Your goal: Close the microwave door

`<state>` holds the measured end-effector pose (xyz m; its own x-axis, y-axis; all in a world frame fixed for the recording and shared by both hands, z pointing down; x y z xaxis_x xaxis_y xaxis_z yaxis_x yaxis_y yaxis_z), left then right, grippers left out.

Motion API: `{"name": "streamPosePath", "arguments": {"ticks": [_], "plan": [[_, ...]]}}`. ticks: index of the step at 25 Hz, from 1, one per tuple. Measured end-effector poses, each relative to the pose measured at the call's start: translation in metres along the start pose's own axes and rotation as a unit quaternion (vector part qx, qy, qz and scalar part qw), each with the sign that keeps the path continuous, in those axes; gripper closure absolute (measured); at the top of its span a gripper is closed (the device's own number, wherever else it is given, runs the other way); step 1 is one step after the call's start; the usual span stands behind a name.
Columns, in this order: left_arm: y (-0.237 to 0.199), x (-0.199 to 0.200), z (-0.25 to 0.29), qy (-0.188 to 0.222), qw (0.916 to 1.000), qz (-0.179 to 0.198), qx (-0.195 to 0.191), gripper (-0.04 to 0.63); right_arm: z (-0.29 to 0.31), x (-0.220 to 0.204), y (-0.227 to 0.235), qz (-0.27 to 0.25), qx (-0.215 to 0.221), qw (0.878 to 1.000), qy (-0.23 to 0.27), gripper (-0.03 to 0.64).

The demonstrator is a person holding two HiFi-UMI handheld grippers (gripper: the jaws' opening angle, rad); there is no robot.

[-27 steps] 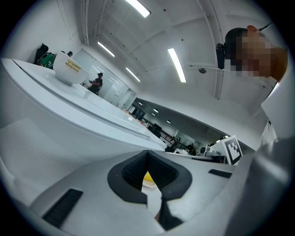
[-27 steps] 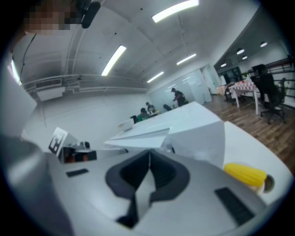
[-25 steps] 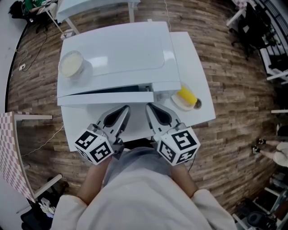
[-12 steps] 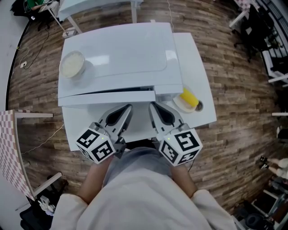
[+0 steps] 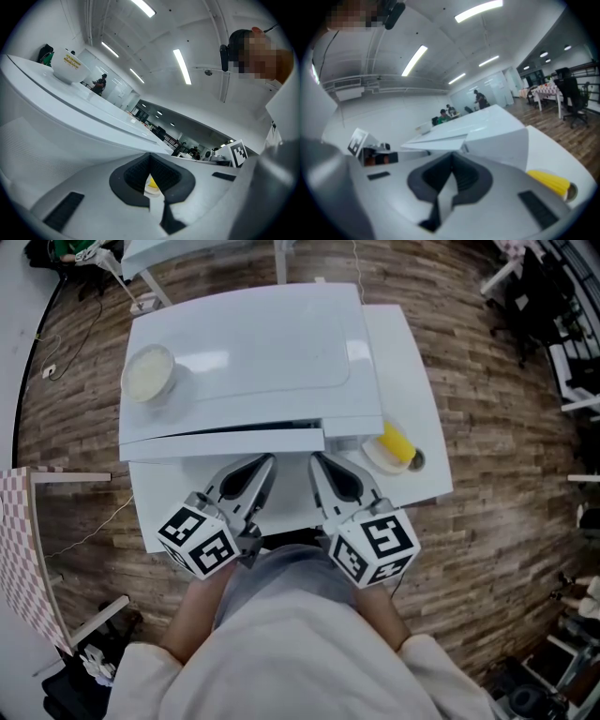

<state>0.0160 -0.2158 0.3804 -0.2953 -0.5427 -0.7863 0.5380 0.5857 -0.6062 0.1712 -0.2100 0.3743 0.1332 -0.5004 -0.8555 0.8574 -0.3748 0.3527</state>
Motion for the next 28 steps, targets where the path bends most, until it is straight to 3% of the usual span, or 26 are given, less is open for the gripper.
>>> {"name": "streamPosePath", "arguments": {"ticks": [28], "plan": [[-0.0056, 0.0017, 0.003, 0.005, 0.9998, -0.018, -0.009, 0.581, 0.0098, -0.0002, -0.0037, -0.036, -0.029, 0.999, 0.002, 0.594]]}}
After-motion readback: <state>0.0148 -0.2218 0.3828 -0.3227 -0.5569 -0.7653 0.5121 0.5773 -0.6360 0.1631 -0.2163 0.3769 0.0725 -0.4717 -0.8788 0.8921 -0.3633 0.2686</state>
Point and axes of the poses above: the fingertips, and each gripper's own axes: z forward along the fingers, y to its right, x out of its top, the point moved 7 cm from there along -z, backward along the fingers, and after that the axes turned 7 degrees about -x, right-handed, at the moved point
